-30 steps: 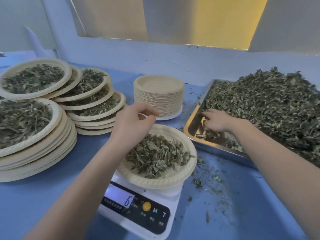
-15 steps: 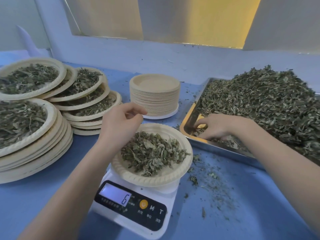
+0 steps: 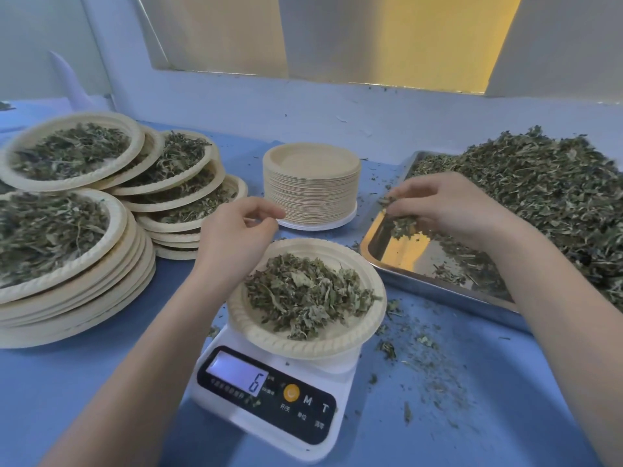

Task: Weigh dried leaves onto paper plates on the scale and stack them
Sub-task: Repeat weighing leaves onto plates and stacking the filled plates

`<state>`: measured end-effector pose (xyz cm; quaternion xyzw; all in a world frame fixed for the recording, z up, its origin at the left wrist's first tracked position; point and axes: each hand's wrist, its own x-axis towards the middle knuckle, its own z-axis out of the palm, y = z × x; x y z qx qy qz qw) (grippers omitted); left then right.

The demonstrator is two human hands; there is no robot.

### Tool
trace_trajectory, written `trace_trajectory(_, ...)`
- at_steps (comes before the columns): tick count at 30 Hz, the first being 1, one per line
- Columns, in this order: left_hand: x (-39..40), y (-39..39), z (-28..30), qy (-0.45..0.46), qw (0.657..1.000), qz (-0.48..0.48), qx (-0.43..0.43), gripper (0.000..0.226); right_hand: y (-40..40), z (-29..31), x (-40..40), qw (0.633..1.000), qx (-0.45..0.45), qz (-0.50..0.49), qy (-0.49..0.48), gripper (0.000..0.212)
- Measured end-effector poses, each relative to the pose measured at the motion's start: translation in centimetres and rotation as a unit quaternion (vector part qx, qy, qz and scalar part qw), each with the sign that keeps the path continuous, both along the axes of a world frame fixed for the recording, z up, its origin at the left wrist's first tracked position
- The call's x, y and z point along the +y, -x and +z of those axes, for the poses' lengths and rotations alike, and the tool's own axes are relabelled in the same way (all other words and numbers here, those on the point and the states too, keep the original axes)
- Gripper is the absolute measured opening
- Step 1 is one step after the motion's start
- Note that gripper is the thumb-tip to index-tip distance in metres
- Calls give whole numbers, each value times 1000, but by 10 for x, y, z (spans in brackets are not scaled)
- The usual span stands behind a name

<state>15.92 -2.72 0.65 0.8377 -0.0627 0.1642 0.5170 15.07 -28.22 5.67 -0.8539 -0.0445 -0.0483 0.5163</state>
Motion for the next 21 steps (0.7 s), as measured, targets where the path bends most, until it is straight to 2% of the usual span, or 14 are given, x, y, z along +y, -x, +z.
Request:
trace_trajectory(3, 0, 0, -1, -5, 1000, 6, 3, 25, 10, 8, 23, 990, 29, 134, 22, 27)
trace_trajectory(5, 0, 0, -2, -7, 1000, 5, 5, 25, 14, 9, 32, 983, 29, 175, 52, 30)
trace_trajectory(10, 4, -2, -4, -5, 1000, 11, 17, 25, 8, 4, 32, 993, -23, 86, 78, 23)
trace_trajectory(21, 8, -7, -8, -11, 999, 23, 25, 25, 4, -1, 27, 985, -39, 100, 134, 17)
